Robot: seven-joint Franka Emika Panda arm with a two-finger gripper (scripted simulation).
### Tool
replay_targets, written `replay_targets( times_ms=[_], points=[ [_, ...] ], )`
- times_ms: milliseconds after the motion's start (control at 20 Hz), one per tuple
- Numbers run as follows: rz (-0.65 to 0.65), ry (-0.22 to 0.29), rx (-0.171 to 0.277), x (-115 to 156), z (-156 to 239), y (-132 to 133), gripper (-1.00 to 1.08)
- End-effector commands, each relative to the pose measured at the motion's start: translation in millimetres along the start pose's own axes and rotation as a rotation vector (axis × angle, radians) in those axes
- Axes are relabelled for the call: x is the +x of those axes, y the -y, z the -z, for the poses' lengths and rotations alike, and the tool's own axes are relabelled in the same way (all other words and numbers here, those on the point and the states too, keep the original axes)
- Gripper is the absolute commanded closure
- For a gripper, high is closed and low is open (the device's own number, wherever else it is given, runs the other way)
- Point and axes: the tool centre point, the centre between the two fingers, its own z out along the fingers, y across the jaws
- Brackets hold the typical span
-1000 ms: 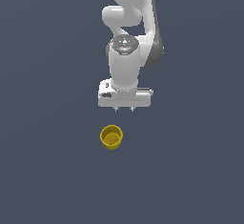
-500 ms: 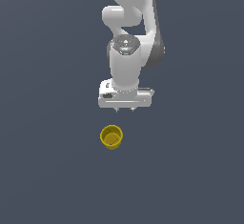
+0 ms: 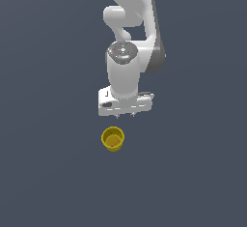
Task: Pick up the object and move it to a goal position.
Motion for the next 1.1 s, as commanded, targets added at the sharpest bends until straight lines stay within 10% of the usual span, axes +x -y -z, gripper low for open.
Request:
replay_targets(
  times_ms=[0,1050],
  points=[
    [0.043,0.005,0.011,5.7,-2.7,-2.6,-0.20],
    [0.481,0.005,0.161,55.8,-31.5,-34.1,-0.20]
  ],
)
